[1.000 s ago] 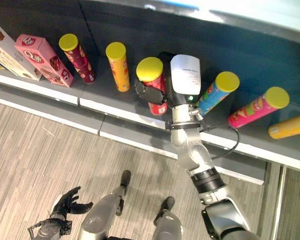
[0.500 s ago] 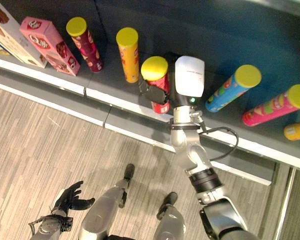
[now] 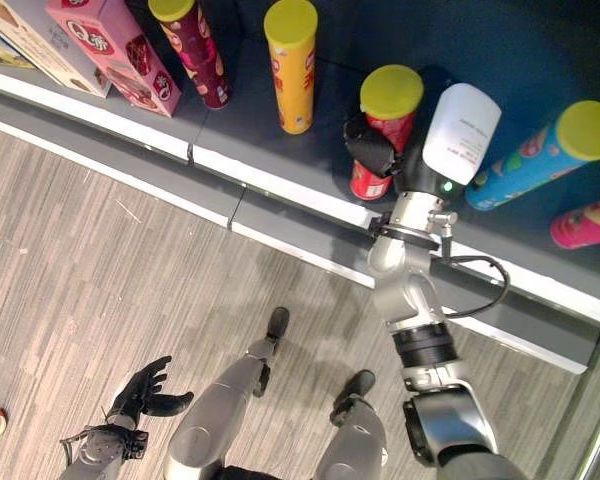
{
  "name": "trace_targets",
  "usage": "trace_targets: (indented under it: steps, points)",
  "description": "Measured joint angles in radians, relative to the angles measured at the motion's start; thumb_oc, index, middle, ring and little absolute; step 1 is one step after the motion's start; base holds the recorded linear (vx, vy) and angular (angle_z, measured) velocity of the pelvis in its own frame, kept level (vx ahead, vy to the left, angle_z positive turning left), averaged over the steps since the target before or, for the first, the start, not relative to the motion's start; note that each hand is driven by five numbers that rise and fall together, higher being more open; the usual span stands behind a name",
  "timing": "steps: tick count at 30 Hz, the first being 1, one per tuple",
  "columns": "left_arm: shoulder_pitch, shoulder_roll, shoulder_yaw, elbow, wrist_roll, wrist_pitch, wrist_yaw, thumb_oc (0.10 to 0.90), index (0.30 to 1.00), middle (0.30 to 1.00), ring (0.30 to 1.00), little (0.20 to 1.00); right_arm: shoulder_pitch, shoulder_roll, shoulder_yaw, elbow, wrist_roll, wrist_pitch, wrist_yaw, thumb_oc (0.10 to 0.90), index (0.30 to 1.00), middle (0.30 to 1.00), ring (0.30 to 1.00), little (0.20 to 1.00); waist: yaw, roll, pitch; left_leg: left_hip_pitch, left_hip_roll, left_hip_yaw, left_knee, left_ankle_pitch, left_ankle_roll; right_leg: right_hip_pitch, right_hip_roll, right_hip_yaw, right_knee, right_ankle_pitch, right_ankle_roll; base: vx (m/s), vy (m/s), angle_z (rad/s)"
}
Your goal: Put the goods on the table back onto the shelves and tidy them up.
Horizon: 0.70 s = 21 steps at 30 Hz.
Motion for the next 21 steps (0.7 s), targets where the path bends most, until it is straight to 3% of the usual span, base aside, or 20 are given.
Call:
trace_targets:
  steps: [6,8,21]
  points:
    - [-0.015,0.007,-0.036,-0.061,0.0,-0.002,-0.002,0.8,0.9,0.9,0.9,0.9,-0.025,0.0,-0.026,0.0,0.008,0.011,-0.05,0.4,0.3,0.3,0.3,0.3,0.0,0.013,-0.001,-0.005,-0.015,-0.008,-0.001,-0.001,0.002,0.001,-0.014,-0.012,0.002,-0.005,0.005,0.01,0.005,0.07]
    - [-0.024,0.01,-0.036,-0.078,-0.004,-0.003,-0.002,0.8,0.9,0.9,0.9,0.9,-0.025,0.0,-0.04,0.001,0.03,0.026,-0.059,0.4,0.3,0.3,0.3,0.3,0.003,0.031,-0.002,-0.006,-0.02,-0.025,0.001,-0.001,0.002,0.011,-0.016,-0.029,0.003,-0.005,0.005,0.01,0.004,0.19]
    - [-0.023,0.045,-0.039,-0.097,-0.009,-0.003,-0.006,0.8,0.9,0.9,0.9,0.9,-0.075,-0.013,-0.06,0.078,0.073,0.029,-0.107,0.4,0.3,0.3,0.3,0.3,0.027,0.036,-0.005,-0.023,-0.037,-0.072,0.003,0.002,0.004,0.013,-0.033,-0.079,0.037,-0.039,0.012,0.03,-0.015,0.12]
